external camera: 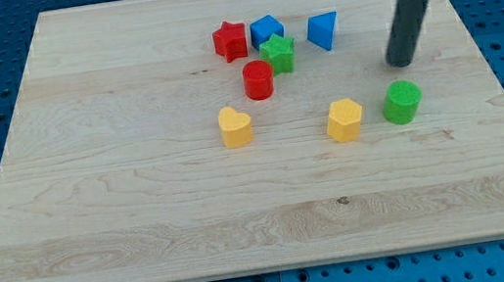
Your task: Nudge the green star towards right
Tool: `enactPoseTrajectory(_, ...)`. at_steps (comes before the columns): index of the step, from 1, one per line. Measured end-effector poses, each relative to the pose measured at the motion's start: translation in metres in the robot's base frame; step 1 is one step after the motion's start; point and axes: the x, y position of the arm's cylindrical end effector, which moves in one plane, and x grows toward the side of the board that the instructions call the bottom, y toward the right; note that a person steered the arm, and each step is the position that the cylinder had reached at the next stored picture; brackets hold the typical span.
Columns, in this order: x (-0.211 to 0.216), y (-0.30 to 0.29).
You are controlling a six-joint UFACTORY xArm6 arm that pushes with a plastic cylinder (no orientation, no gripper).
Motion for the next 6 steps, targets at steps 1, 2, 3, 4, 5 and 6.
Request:
enactPoseTrajectory(1,-0.043,0.022)
enactPoseTrajectory(2,-0.097,0.014)
enactPoseTrajectory(3,-0.123,-0.048)
enactPoseTrajectory(4,-0.127,-0.136)
enactPoseTrajectory(5,-0.127,-0.22)
enactPoseTrajectory(6,-0.127,-0.271)
